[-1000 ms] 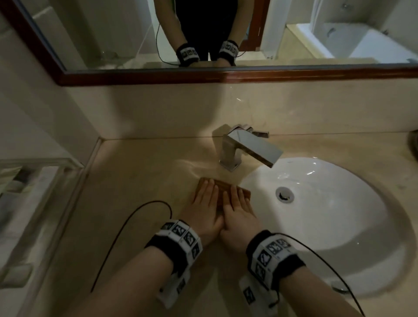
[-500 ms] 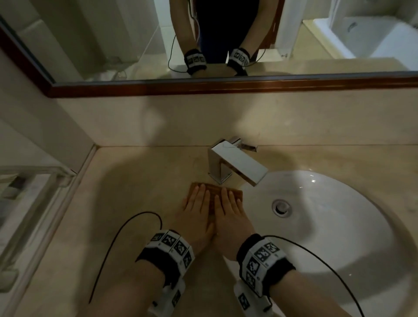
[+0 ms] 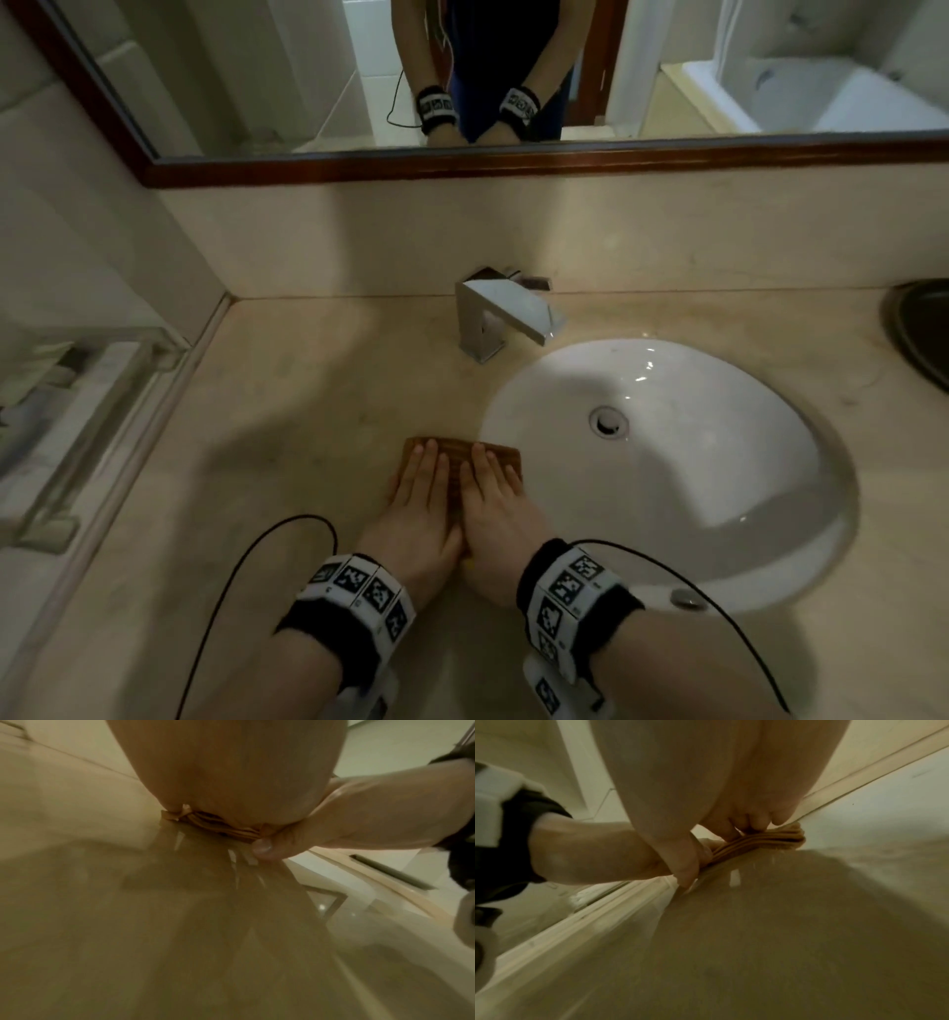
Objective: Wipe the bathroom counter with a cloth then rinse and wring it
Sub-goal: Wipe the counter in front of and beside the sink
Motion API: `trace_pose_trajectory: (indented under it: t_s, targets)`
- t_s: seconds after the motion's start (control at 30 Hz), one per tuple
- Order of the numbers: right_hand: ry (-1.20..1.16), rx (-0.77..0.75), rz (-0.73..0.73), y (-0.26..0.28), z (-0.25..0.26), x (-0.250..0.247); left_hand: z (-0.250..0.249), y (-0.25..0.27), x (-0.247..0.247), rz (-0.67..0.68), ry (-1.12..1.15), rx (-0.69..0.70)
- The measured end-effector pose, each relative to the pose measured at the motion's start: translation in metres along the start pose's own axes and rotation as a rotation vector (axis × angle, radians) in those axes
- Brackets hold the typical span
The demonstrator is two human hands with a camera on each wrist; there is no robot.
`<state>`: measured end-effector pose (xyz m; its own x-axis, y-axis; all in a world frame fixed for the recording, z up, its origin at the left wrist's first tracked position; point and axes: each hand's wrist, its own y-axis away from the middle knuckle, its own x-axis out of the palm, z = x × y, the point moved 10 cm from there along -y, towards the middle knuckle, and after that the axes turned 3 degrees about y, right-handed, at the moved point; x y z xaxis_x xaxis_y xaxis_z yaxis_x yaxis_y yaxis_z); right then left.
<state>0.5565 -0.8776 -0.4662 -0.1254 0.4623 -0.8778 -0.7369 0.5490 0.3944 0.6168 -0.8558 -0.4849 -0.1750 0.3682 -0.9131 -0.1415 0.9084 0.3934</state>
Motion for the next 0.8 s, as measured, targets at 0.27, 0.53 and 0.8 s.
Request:
trace_pose_trajectory:
  t_s: [0.27, 0.53, 0.8]
  targets:
    - [0.101, 0.043, -0.021, 0.076, 0.015, 0.038, -0.035, 0.077, 0.035, -0.026, 0.087, -0.018]
    - [0.011, 0.201, -0.154, 0.168, -0.028, 0.083, -0.116, 0.117, 0.067, -0.075, 0.114, 0.125]
    - [0.056, 0.298, -0.219, 0.242, -0.113, 0.095, -0.233, 0.113, 0.078, -0.142, 0.121, 0.26]
